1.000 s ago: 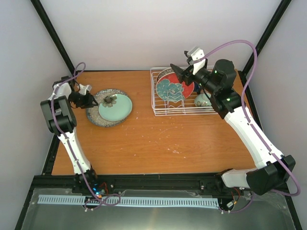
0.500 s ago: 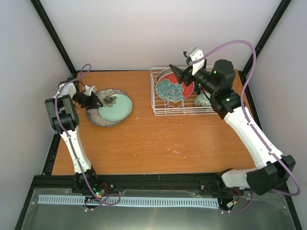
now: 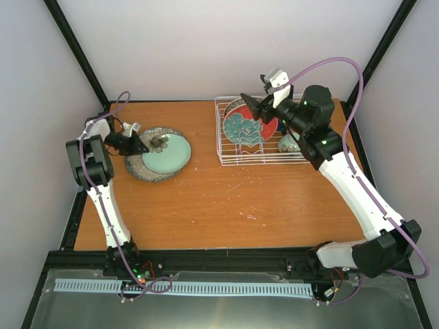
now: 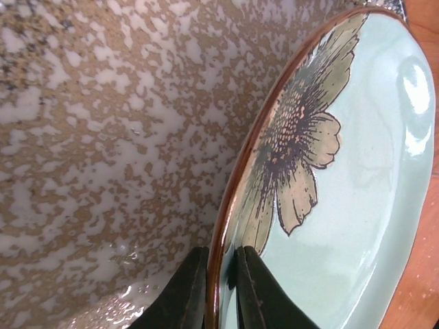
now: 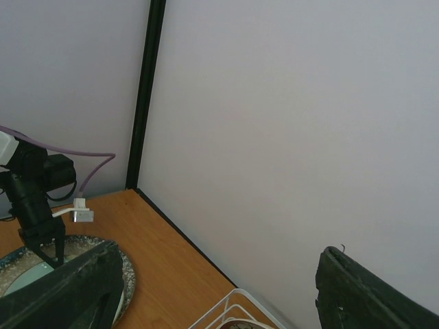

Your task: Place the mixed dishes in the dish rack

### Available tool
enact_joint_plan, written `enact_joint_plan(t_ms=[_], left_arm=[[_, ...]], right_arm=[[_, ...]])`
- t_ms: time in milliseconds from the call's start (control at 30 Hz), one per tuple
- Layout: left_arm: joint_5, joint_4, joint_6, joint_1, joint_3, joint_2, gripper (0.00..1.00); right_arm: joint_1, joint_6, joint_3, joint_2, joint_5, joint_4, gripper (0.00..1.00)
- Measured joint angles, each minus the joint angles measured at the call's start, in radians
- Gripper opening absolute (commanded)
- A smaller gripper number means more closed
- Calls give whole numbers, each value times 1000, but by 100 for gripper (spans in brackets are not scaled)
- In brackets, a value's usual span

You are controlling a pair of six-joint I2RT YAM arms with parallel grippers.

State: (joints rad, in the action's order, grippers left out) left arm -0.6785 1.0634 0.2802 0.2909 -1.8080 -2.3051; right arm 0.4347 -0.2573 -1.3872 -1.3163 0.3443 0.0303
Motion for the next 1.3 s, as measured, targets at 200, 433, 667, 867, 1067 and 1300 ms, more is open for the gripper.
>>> enact_joint_plan(t_ms=[200,433,667,867,1067,1300], left_arm=[[-46,0,15,0,3,-10,1],[-88,-49,23,0,23,5,1],[-126,-216,-2,-5,128,140,0],[-155,-385,-28,-13,192,231,1],[-219,-472,-58,-15,232,259,1],[-291,-679,-153,-16,389,370,1]], right_arm=[[0,0,0,-5,0,5,76],[1,0,0,-19,0,5,76],[4,4,0,-40,6,4,76],[6,19,0,-67,22,-2,76],[13,34,0,-113,42,-14,76],[17,49,-13,-181,102,-17,77]])
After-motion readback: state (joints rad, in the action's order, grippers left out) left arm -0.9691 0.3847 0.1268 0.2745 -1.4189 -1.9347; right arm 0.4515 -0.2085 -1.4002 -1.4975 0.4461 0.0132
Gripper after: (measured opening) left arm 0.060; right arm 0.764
